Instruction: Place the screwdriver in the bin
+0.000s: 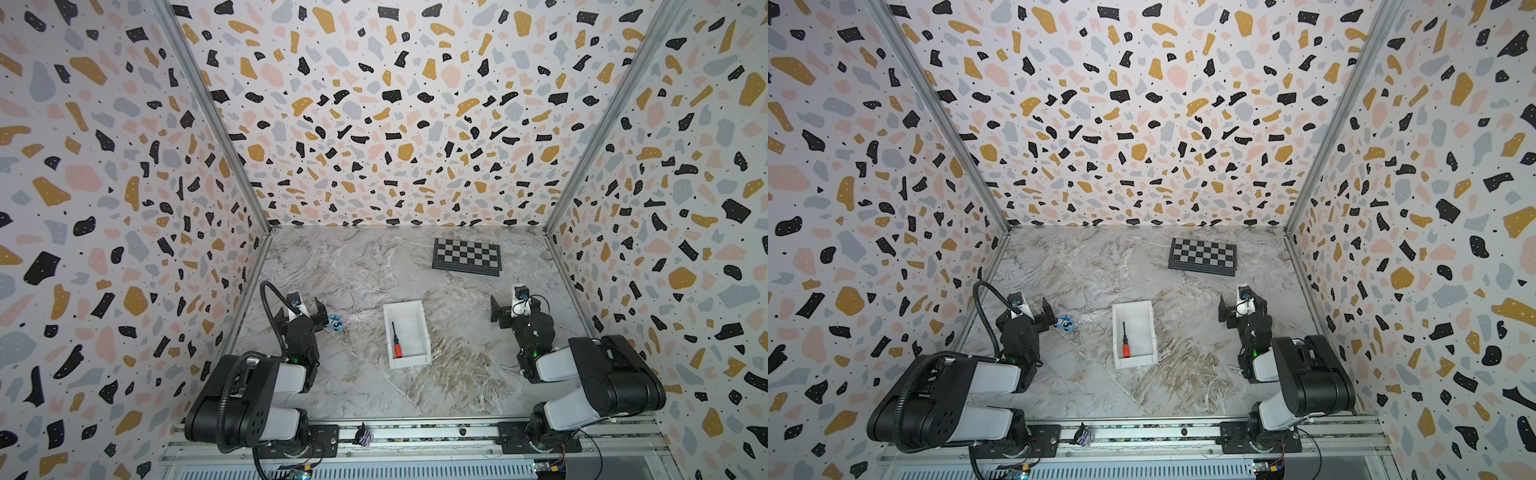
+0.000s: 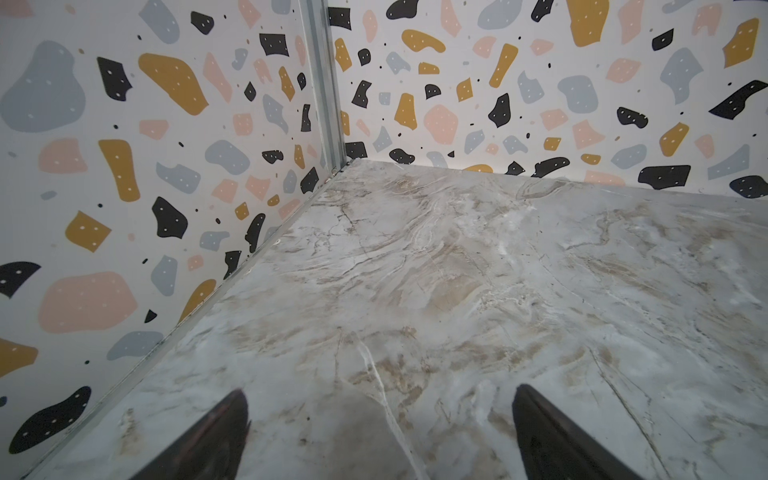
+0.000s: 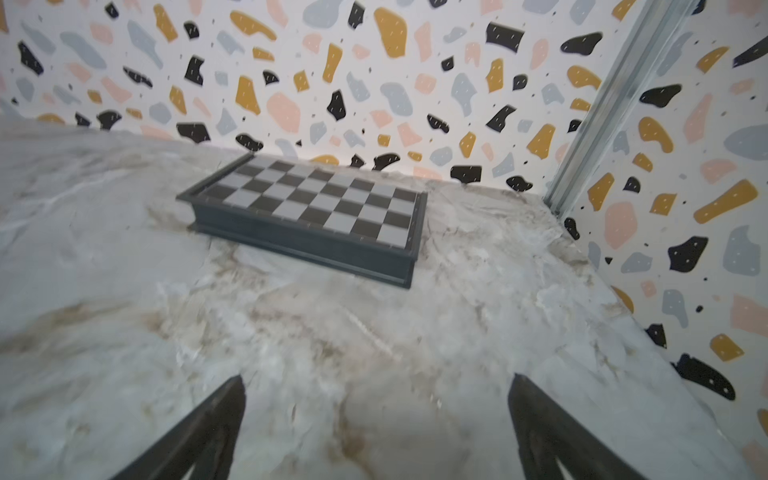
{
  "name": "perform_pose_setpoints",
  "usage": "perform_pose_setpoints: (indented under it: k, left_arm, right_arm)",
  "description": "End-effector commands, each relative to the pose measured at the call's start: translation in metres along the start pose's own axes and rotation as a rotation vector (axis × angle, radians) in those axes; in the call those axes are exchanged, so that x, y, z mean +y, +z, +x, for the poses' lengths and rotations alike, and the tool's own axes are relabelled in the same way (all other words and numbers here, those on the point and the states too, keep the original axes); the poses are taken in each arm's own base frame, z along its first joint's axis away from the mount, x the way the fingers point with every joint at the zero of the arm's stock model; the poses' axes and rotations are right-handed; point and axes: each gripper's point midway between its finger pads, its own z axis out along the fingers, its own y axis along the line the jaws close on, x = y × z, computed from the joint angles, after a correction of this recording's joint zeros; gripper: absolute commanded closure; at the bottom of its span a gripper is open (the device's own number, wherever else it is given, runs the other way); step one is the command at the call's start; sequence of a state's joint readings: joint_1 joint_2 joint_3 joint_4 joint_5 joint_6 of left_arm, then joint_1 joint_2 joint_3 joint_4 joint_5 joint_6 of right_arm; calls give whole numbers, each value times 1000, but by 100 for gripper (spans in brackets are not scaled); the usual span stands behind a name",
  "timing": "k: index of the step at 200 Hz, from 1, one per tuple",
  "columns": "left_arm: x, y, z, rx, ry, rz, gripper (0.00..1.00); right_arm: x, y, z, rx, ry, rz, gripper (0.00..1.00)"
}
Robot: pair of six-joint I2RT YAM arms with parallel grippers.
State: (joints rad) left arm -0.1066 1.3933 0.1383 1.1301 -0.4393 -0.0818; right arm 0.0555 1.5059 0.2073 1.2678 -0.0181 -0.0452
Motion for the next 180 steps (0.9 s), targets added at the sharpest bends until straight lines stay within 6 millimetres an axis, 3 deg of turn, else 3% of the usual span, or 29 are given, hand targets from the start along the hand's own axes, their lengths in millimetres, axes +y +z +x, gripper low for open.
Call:
perform_pose_setpoints:
  k: [1, 180]
  left_arm:
    - [-3, 4, -26, -82, -22, 8, 0]
    - [-5, 2, -25, -86, -14, 24, 0]
  right_arm:
    - [2, 2, 2, 21, 41, -42, 1]
    - [4, 3, 2, 28, 20, -16, 1]
